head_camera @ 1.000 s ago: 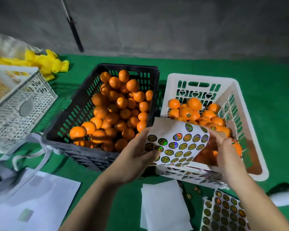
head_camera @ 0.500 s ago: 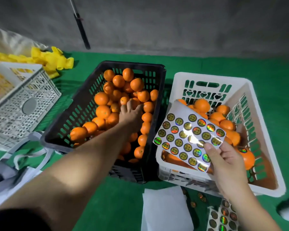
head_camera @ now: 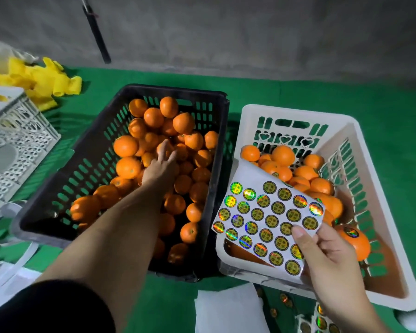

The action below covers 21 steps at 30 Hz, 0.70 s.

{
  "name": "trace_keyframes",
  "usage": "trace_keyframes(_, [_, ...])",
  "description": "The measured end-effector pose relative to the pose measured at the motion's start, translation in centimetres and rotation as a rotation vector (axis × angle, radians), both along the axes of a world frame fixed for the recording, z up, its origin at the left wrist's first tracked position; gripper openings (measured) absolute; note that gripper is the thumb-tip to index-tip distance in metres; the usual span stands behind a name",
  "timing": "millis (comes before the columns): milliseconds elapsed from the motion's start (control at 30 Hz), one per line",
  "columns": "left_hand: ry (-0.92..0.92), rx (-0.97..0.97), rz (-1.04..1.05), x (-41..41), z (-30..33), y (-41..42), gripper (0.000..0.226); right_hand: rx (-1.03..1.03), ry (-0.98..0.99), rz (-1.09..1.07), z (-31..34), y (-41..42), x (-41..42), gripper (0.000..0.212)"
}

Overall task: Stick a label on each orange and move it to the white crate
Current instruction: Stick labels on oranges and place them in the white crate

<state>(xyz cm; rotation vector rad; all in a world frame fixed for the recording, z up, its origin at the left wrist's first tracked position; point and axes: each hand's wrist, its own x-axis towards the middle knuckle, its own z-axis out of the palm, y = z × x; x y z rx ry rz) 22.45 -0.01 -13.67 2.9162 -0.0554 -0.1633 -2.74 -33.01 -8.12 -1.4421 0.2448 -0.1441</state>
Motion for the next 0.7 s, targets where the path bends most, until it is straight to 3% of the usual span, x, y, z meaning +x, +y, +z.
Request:
trace_keyframes(133, [-0.064,0.098,0.003,1.0,0.0,-0.3,0.072,0.005,0.006,-0.001,0.3,0.1,-0.1,0.032])
trace_keyframes(267, [-0.041,0.062,0.076,1.3,0.2,-0.1,0.073,-0.015,-0.005,-0.002,0.6,0.2,-0.1,0.027])
trace_keyframes(400, [-0.06,0.001,-0.044,0.3,3.2,-0.3,0.059,-0.033,-0.022,-0.004,1.0,0.5,-0.2,0.027])
trace_keyframes(467, [-0.152,-0.024,-0.025,-0.9,6.8,-1.8,0.075,-0.005,-0.034,-0.011,1.2,0.7,-0.1,0.028])
trace_keyframes(533, [-0.213,-0.161,-0.028,-3.1,10.1,-3.2,0.09,0.013,-0.045,-0.019,1.2,0.7,-0.1,0.029])
trace_keyframes(600, [-0.215,-0.435,-0.046,-7.0,11.9,-4.3,0.084,0.012,-0.051,-0.018,1.2,0.8,-0.2,0.03])
trace_keyframes(700, [-0.059,-0.927,-0.067,-14.8,12.8,-5.5,0.072,-0.004,-0.076,-0.009,1.6,1.0,-0.6,0.029])
